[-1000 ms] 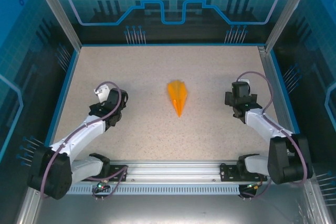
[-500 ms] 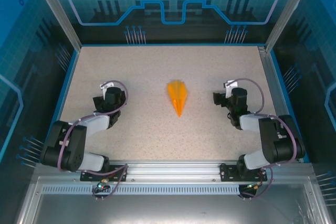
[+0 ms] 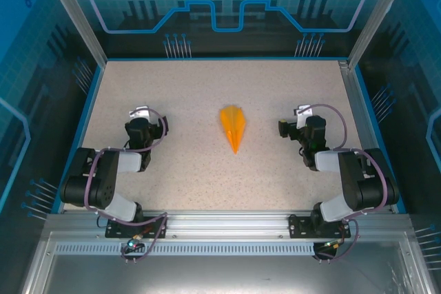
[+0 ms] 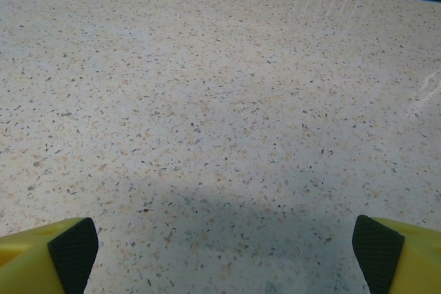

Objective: Fold a paper plane with a square sheet of paper (pick it up from the middle)
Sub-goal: Reset both arms

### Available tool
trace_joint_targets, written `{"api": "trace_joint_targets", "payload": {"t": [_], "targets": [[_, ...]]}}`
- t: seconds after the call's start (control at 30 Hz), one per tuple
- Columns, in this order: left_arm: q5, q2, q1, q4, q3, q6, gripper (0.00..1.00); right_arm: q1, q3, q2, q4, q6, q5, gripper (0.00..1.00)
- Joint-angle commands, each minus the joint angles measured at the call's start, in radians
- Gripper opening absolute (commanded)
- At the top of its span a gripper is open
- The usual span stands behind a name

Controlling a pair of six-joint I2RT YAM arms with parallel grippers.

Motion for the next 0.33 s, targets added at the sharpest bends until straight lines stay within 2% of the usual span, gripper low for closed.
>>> {"api": "trace_joint_targets", "payload": {"t": [0.0,0.3], "targets": [[0.038,-0.005,0.002,0.049,0.003,0.018,0.99,-0.016,0.018,0.002,0.039,0.004,-0.013,0.99],[0.039,-0.005,0.002,0.048,0.004,0.018,0.99,-0.018,0.019,0.002,0.034,0.004,-0.025,0.99]]}}
